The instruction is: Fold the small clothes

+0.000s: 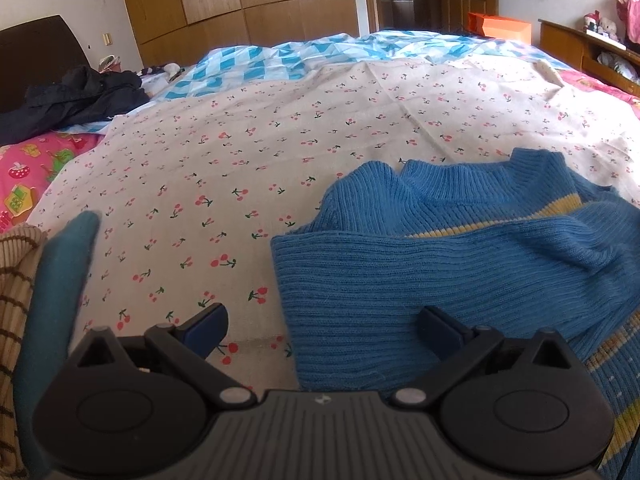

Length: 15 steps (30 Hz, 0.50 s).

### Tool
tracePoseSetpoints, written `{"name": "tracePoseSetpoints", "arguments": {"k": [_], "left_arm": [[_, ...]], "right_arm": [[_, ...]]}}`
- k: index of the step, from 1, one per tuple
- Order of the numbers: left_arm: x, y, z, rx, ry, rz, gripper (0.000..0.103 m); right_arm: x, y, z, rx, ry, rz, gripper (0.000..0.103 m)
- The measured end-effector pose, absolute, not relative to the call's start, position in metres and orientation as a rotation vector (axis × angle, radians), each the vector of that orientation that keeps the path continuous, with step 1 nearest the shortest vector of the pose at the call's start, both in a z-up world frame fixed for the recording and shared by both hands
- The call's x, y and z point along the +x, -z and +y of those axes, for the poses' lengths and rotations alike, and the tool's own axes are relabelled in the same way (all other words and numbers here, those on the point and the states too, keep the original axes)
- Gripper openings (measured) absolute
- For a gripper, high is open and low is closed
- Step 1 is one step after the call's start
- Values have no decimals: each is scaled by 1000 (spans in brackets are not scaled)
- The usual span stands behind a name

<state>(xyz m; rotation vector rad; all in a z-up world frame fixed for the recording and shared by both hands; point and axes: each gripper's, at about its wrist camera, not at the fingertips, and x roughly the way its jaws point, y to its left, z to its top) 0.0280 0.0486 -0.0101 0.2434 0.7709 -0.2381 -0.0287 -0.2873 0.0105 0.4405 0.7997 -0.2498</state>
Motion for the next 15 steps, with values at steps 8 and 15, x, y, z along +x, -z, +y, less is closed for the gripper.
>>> {"name": "tracePoseSetpoints", "arguments": {"k": [8, 15], "left_arm": [[26, 8, 49, 242, 228, 753, 103], [26, -1, 55, 203, 203, 697, 103]], "right_arm": [[-25, -1, -293, 457, 283, 843, 5], [-26, -29, -271, 312, 244, 712, 12]]}}
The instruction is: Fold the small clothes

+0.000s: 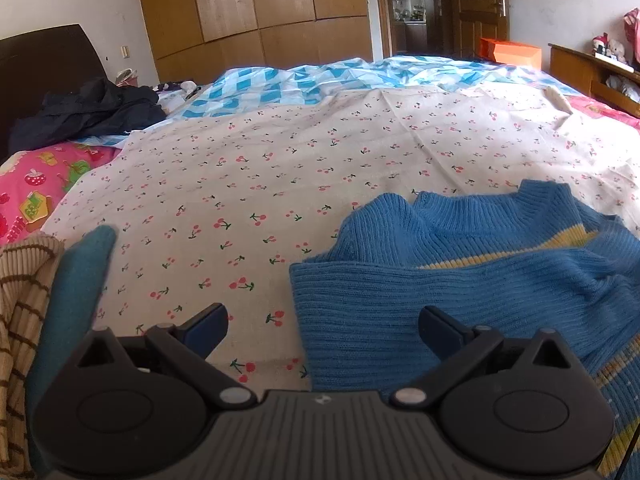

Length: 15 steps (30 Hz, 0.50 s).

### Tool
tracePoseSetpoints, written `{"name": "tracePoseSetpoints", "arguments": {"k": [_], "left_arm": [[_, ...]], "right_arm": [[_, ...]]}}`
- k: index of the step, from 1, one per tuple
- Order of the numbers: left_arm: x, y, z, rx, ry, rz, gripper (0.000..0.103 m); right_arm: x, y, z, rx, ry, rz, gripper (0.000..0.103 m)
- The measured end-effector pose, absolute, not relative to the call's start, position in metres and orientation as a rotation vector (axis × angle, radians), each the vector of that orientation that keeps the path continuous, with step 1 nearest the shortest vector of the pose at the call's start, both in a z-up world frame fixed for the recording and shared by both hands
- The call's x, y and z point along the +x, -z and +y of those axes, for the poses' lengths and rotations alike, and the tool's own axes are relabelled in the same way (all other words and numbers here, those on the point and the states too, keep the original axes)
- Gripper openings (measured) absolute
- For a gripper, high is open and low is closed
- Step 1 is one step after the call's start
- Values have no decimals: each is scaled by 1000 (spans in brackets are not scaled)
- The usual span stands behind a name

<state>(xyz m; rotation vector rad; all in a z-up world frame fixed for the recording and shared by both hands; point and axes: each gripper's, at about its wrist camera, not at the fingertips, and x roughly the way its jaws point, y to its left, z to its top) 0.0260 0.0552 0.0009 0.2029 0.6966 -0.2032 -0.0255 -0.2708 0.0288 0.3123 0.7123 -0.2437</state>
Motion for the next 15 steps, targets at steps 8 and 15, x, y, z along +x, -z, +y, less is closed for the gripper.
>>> {"name": "tracePoseSetpoints", "arguments": {"k": [8, 15], "left_arm": [[39, 9, 55, 208, 182, 759, 103], [39, 0, 67, 160, 167, 760, 103]], "right_arm": [[5, 10, -289, 390, 251, 872, 12], [13, -36, -253, 358, 71, 782, 16]]}}
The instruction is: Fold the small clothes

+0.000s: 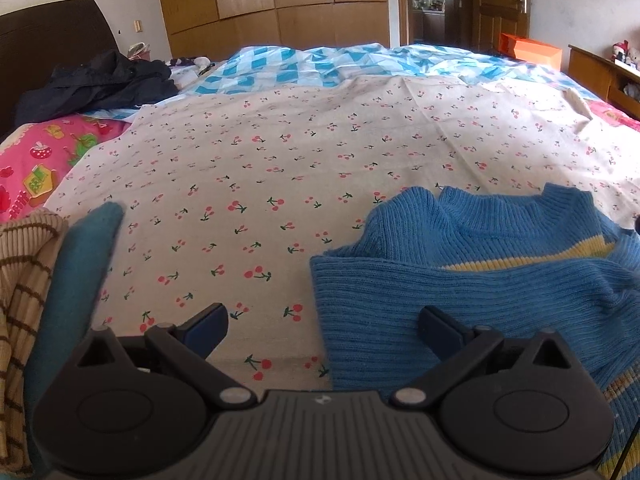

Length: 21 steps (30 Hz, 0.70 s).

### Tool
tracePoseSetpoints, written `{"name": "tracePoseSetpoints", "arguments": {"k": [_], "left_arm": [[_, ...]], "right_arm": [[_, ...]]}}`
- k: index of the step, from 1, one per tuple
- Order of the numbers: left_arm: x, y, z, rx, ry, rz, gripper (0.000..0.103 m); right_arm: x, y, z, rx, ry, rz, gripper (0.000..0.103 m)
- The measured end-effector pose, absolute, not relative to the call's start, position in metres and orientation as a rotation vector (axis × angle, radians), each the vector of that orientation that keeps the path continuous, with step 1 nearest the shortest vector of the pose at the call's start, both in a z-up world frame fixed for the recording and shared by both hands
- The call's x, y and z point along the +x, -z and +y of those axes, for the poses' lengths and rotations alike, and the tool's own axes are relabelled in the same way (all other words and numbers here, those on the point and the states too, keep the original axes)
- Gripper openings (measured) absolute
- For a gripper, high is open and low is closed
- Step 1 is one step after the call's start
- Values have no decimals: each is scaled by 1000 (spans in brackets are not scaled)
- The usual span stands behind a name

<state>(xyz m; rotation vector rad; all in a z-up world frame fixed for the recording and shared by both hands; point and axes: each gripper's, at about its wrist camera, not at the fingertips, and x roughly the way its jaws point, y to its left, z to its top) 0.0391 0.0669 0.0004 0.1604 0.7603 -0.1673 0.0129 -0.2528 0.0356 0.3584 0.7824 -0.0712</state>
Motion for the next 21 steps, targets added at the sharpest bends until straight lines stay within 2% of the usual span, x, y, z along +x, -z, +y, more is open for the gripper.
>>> {"name": "tracePoseSetpoints", "arguments": {"k": [3, 4, 5, 6, 13, 21], "left_arm": [[38, -1, 70, 160, 172, 783, 103], [39, -1, 71, 159, 179, 790, 103], [40, -1, 72, 157, 177, 791, 103], [39, -1, 73, 156, 174, 789, 103], [41, 0, 81, 129, 181, 811, 103], [41, -4, 88, 80, 226, 824, 103]], "right_arm": [[47, -47, -199, 316, -154, 808, 17], [59, -48, -180, 293, -218, 824, 21], [73, -46, -163, 287, -273, 857, 29], [87, -44, -147, 306, -311, 887, 30], [147, -29, -72, 328, -413, 1024, 32], [165, -38, -31, -48, -547, 1057, 31]]}}
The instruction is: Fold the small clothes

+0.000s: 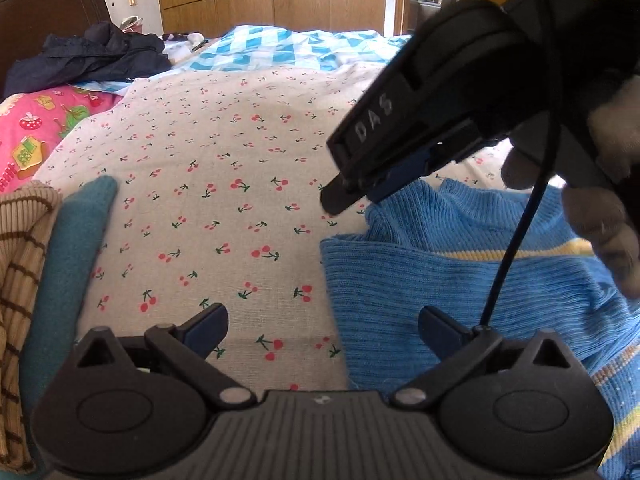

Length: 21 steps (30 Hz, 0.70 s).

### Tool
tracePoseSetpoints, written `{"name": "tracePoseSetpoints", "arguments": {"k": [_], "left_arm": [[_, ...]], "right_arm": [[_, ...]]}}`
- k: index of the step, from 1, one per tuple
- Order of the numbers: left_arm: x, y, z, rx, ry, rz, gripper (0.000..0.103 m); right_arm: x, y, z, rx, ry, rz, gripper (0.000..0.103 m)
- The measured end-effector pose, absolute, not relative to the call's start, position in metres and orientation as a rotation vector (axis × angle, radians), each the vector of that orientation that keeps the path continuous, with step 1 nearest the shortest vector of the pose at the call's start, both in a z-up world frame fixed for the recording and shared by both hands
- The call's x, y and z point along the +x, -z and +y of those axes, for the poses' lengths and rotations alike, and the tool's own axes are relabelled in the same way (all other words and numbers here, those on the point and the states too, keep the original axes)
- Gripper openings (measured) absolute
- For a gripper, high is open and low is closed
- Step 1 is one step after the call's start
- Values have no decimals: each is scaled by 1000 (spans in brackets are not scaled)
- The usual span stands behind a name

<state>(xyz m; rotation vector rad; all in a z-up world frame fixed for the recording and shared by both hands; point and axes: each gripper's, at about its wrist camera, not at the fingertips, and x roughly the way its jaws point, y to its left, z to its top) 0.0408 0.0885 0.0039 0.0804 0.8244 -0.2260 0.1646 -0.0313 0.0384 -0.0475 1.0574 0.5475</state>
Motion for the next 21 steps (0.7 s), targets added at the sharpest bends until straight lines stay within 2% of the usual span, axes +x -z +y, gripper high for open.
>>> {"name": "tracePoseSetpoints", "arguments": {"k": [6, 13, 14, 17, 21], "left_arm": [[33, -11, 93, 69, 258, 826, 103], [28, -14, 90, 85, 280, 813, 103], [28, -14, 91, 87, 278, 813, 103], [28, -15, 95, 74, 267, 812, 103], [29, -17, 99, 43, 259, 798, 103]], "right_arm": [[165, -23, -9, -417, -685, 1156, 31], [168, -8, 9, -554, -768, 1172, 33], [169, -5, 11, -554, -762, 1168, 29], [167, -11, 12, -455, -763, 1142, 6], [159, -37, 16, -349, -834, 1061, 2]]}}
